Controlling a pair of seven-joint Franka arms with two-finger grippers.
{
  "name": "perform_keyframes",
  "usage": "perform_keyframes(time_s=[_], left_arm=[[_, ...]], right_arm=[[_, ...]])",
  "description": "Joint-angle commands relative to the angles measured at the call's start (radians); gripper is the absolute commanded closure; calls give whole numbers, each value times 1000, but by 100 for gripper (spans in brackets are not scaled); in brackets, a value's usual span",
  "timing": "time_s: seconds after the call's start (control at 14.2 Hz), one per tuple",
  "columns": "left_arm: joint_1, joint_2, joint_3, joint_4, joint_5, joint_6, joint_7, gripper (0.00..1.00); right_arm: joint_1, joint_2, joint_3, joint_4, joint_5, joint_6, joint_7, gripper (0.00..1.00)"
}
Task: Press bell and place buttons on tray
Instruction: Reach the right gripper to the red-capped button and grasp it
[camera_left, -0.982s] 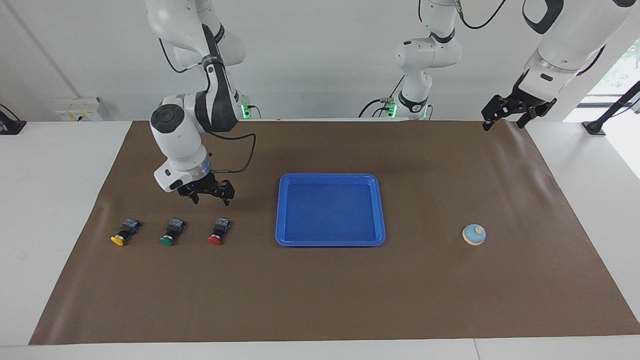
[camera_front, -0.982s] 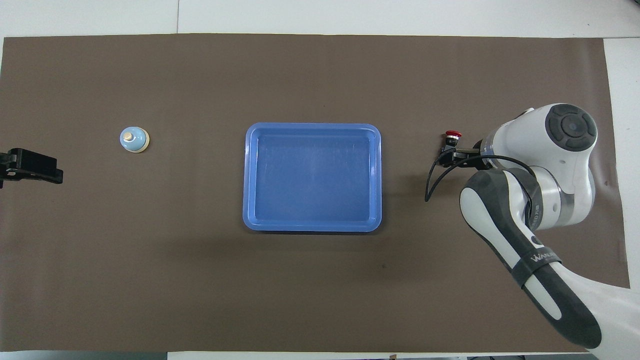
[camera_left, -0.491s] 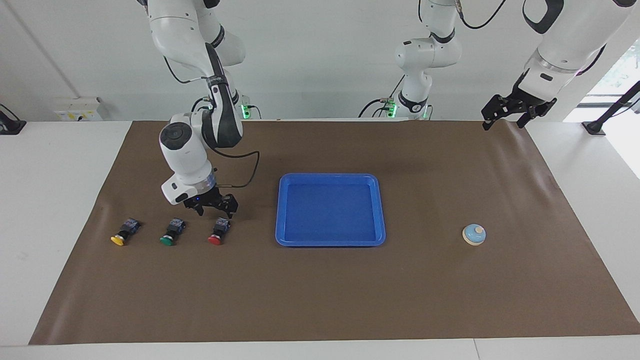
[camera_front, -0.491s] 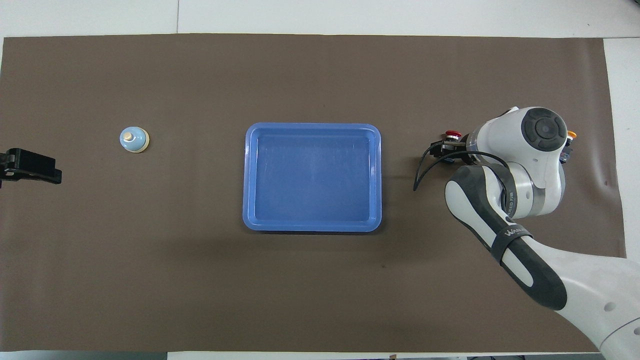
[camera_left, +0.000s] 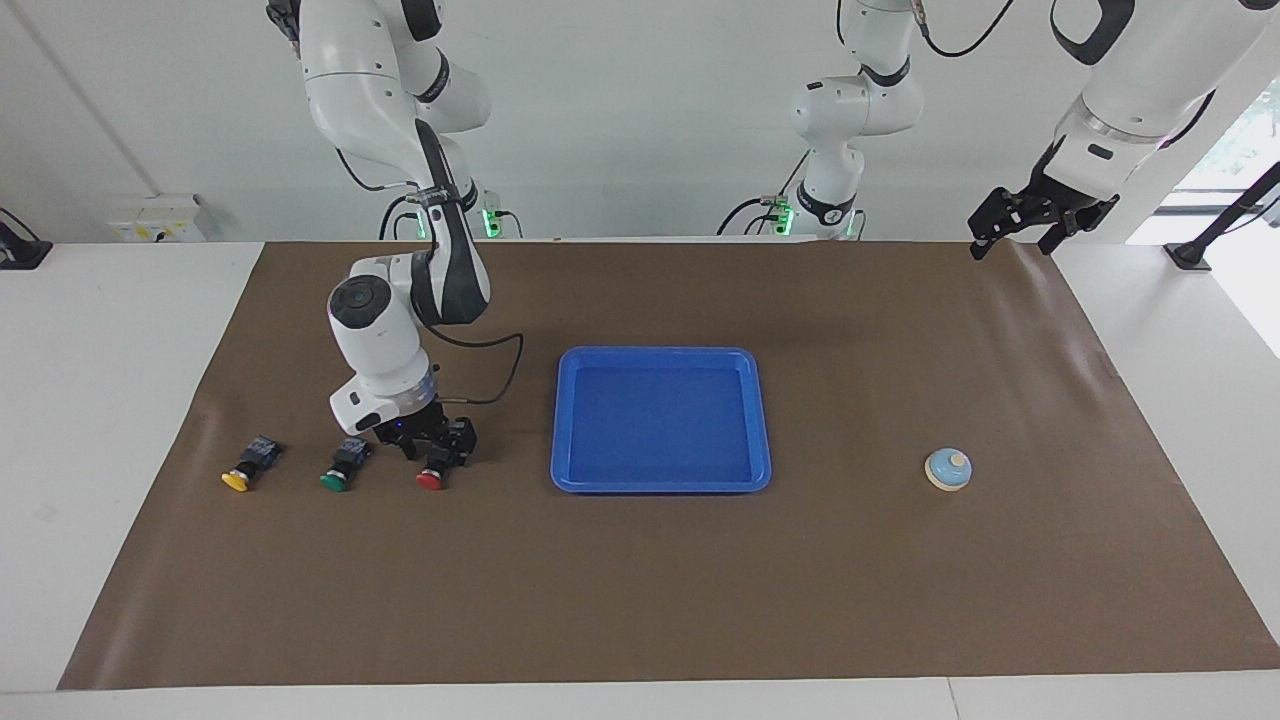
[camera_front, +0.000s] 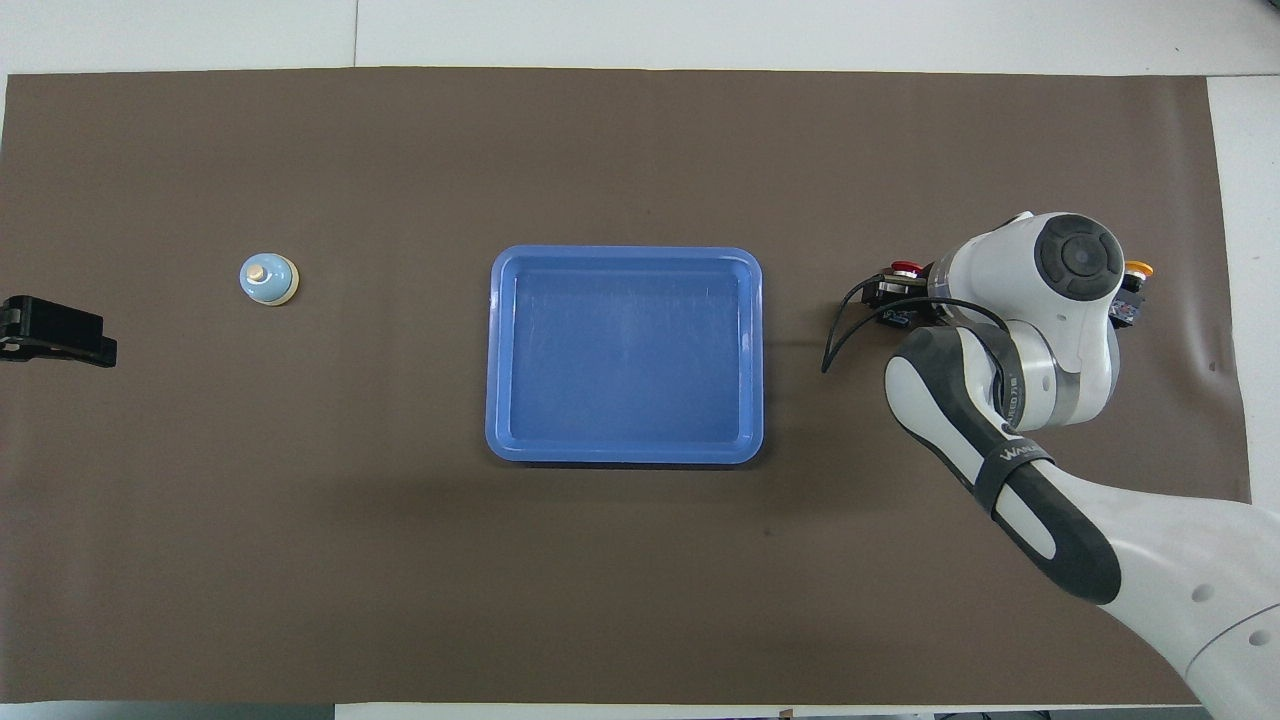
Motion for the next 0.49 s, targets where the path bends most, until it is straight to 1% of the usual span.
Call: perform_keyframes(time_s=[0.0, 0.14, 0.28, 0.42], left_arm=[[-1, -4, 5, 11, -11, -21, 8, 0], [-1, -4, 5, 13, -11, -23, 8, 0], [-1, -4, 5, 13, -11, -23, 8, 0], [-1, -4, 5, 13, -11, -21, 8, 0]], right_arm=[[1, 10, 5, 15, 4, 1, 32, 100], [-1, 10, 3, 39, 2, -22, 28, 100], [10, 10, 5, 128, 2, -158, 31, 100], [56, 13, 5, 268, 8, -341, 57, 100]])
